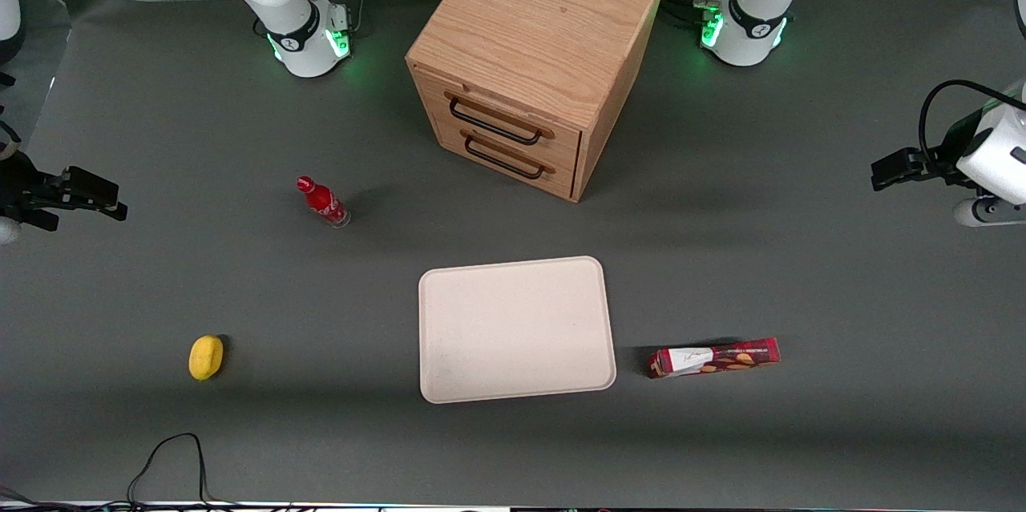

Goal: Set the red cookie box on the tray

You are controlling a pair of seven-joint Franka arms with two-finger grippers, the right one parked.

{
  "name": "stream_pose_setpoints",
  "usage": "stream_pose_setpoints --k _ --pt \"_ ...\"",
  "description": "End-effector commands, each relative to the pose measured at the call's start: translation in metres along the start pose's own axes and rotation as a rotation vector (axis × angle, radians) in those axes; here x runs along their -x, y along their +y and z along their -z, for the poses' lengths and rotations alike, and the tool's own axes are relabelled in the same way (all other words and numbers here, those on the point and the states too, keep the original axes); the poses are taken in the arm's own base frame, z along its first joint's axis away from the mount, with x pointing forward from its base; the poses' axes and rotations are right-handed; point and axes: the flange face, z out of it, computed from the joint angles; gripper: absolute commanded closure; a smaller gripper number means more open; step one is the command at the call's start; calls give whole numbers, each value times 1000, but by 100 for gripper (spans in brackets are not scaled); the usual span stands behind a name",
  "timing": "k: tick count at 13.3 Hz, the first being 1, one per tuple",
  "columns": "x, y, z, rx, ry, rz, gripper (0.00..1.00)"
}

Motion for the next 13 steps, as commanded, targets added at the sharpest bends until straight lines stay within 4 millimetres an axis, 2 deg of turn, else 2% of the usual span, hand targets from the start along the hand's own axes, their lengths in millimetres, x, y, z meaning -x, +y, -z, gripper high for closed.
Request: stream_pose_setpoints --k 1,10,13 --pt "9 0 0 1 26 18 0" --pt "9 0 3 -7 9 -4 0" --pt "8 13 13 -2 9 -17 0"
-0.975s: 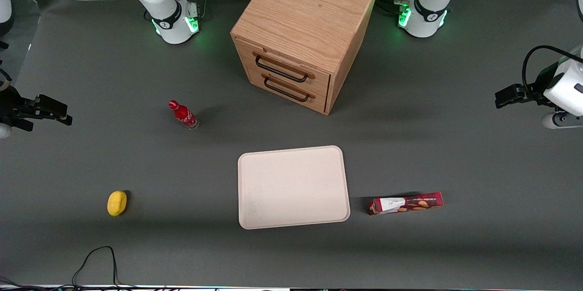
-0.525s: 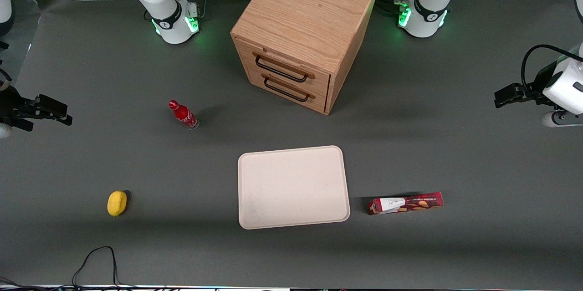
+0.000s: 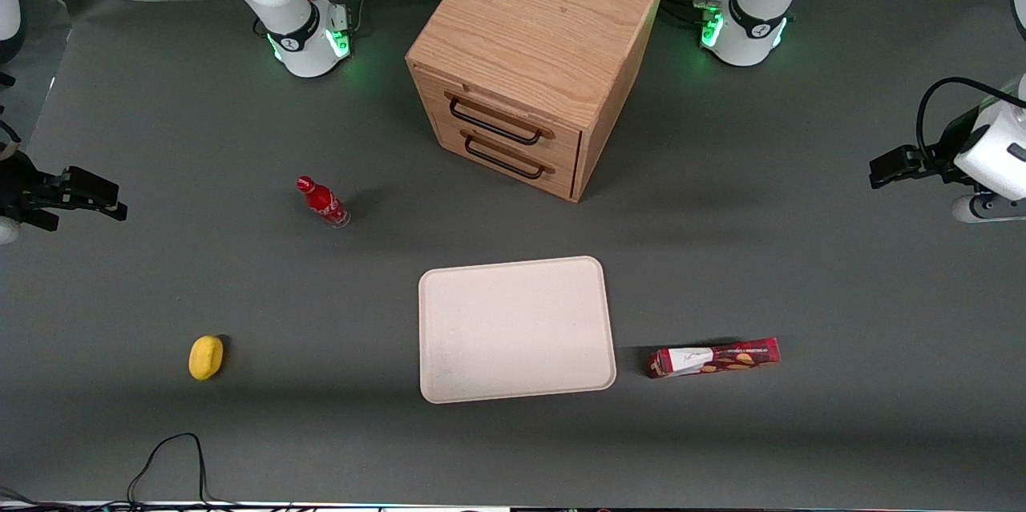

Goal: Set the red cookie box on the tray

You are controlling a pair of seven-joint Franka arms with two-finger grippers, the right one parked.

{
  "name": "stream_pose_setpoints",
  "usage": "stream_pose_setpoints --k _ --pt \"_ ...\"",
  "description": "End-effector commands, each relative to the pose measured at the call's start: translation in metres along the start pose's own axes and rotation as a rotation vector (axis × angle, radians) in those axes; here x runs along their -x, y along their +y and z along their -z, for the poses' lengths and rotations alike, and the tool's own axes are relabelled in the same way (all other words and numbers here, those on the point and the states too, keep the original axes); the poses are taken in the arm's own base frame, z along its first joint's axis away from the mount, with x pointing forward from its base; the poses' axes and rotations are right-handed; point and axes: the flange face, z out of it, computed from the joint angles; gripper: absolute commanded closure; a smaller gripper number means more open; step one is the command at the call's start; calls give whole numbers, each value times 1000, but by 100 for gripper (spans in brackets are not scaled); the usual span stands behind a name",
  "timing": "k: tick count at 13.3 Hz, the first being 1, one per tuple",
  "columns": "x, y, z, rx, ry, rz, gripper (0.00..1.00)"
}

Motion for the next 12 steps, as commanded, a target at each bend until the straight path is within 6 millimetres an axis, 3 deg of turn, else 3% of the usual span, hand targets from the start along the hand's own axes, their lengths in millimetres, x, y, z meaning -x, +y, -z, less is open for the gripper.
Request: stream_pose_setpoints --k 1,3,4,7,9,12 --pt "6 18 18 -5 11 -18 0" --pt "4 25 20 -3 19 -34 0" --pt "3 38 31 -1 41 -47 0" --pt "2 95 62 -16 32 -154 0" --pt "-1 146 75 -12 42 -243 0" --pt "-3 203 70 18 62 -355 0"
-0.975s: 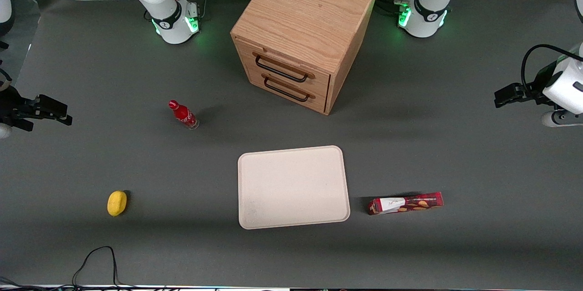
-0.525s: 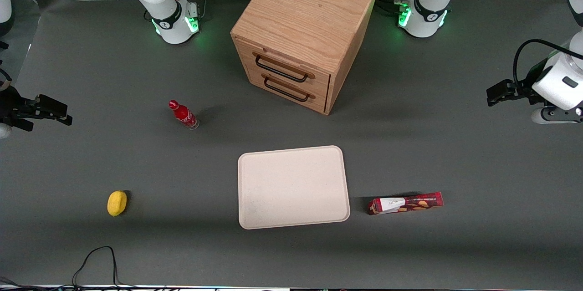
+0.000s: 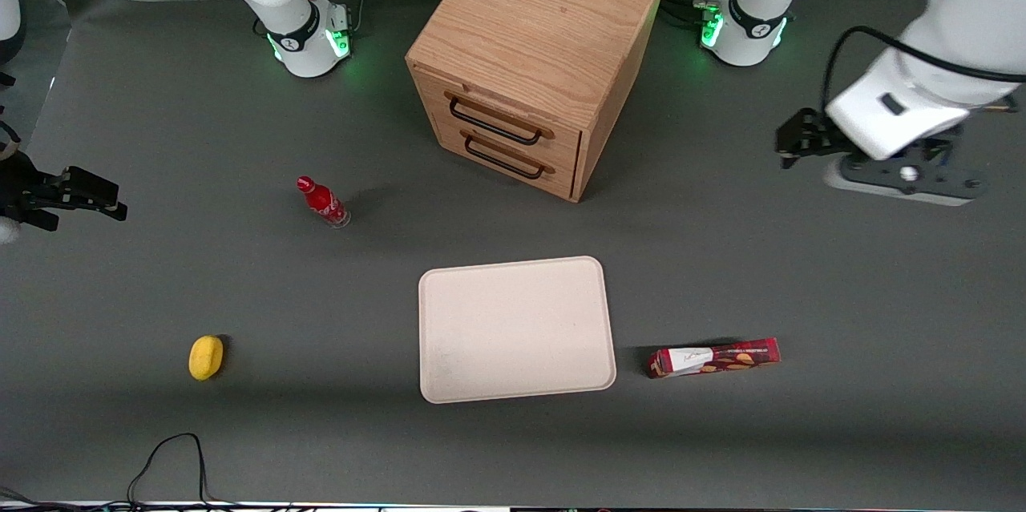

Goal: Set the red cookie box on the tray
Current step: 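Move the open left gripper down over the red-and-white cookie box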

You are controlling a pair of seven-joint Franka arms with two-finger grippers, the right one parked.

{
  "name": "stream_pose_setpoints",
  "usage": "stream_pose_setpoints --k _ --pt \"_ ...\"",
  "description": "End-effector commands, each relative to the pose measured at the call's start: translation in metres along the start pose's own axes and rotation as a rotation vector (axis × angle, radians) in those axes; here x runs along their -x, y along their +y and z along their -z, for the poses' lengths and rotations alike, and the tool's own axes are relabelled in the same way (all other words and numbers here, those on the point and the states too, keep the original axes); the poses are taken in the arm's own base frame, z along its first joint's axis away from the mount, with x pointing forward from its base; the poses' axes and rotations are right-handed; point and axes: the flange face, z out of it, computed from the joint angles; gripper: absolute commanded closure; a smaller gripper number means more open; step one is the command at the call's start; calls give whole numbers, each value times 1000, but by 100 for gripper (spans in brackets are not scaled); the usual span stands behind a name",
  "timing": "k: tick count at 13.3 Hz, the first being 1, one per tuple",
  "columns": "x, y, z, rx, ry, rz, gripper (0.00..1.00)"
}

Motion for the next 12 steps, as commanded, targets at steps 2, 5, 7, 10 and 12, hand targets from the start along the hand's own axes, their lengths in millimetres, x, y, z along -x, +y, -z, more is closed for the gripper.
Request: stream_pose_setpoints --k 2,5,7,10,12 --pt "-37 45 -15 35 1 -156 0" --pt "-70 46 -52 48 15 -449 0" --pt "-82 31 -65 32 35 -750 0" --pt "-82 7 -66 21 27 -988 0" --pt "-85 3 -72 -18 6 -1066 0"
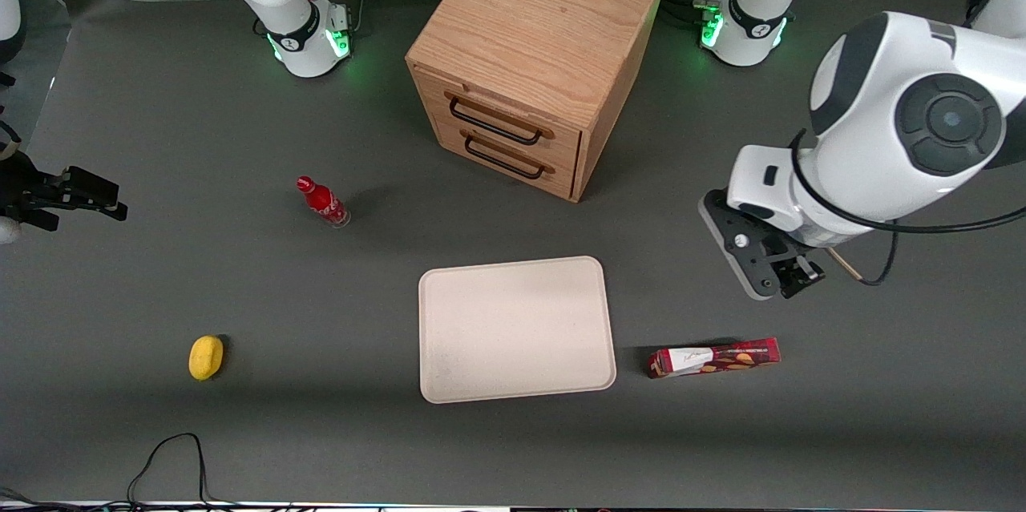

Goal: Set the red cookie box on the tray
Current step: 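Move the open left gripper down over the red-and-white cookie box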

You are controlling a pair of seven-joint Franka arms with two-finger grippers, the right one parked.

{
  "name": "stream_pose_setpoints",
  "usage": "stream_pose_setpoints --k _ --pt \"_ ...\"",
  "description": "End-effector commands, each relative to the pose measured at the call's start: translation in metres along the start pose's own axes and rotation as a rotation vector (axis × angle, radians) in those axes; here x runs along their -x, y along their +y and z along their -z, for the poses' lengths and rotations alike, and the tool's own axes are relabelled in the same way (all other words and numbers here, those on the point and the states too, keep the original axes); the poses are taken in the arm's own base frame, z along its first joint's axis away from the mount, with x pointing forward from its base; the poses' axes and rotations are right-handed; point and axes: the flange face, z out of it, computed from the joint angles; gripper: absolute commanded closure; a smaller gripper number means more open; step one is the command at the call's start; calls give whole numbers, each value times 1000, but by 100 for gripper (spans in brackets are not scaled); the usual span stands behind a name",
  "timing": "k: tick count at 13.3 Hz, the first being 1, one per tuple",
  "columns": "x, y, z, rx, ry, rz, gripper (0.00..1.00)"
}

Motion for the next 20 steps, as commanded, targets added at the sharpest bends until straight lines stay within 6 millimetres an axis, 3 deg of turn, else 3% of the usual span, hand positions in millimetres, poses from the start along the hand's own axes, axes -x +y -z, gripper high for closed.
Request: stream_pose_setpoints --k 1,2,4,7,12,14,20 --pt "-2 -4 -3 -26 -38 -110 0" --pt "-5 -10 -9 -60 -43 -153 0" --pt "-10 -23 -43 -76 -31 -260 0" --pt "7 -65 -122 -17 -30 -248 0" --pt "-7 -82 -222 -9 -5 -215 0" --pt "-11 -84 -246 -27 8 -222 0" --pt "-10 -87 -292 -57 35 -219 0"
